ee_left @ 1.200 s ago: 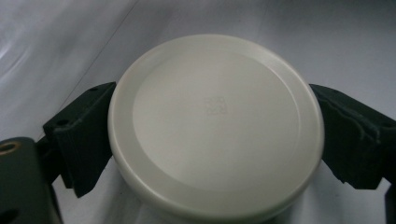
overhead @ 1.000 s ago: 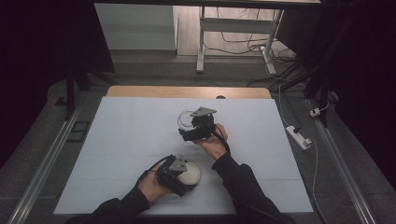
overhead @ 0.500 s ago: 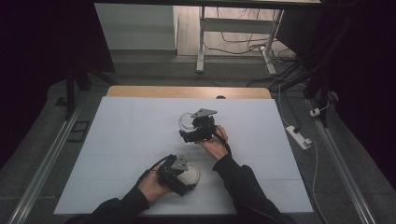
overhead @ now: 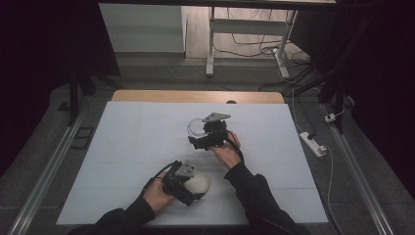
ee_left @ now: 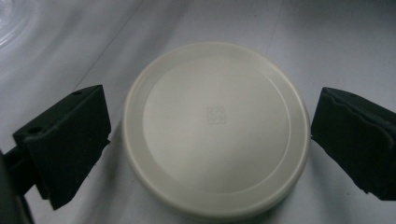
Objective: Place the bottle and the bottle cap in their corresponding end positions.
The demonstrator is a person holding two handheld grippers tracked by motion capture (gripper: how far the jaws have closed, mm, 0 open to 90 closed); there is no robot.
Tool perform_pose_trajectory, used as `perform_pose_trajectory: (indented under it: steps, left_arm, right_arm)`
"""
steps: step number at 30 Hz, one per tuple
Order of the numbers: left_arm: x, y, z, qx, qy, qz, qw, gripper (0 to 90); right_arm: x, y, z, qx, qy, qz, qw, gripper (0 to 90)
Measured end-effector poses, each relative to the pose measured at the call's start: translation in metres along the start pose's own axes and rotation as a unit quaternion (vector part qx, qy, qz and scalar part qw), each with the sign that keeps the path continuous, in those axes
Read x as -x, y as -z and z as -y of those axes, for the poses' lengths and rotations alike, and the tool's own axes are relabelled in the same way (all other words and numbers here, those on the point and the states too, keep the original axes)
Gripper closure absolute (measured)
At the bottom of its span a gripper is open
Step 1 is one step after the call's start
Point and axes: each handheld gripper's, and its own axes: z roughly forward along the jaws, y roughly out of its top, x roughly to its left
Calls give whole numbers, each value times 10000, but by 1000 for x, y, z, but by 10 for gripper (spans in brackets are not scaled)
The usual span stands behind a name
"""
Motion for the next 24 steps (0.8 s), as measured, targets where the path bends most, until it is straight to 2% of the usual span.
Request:
perform_pose_trajectory:
  steps: [7,11,20,24]
  left_arm:
    - [-4,15,2,273,233,99,9993,0]
    - [-6,22,3,320,325,197,9988,0]
    - [-14,40,9,472,602,437,9961,0]
    - [-17,49,12,575,702,430,9949,0]
  right_arm:
    - [-1,7,1,-5,-77,-2,10000,0]
    - [-3,11,2,-67,-105,2,9999,0]
    - [-4,23,14,-55,-170,-164,9997,0]
    - [-6,28,17,11,-194,-257,9995,0]
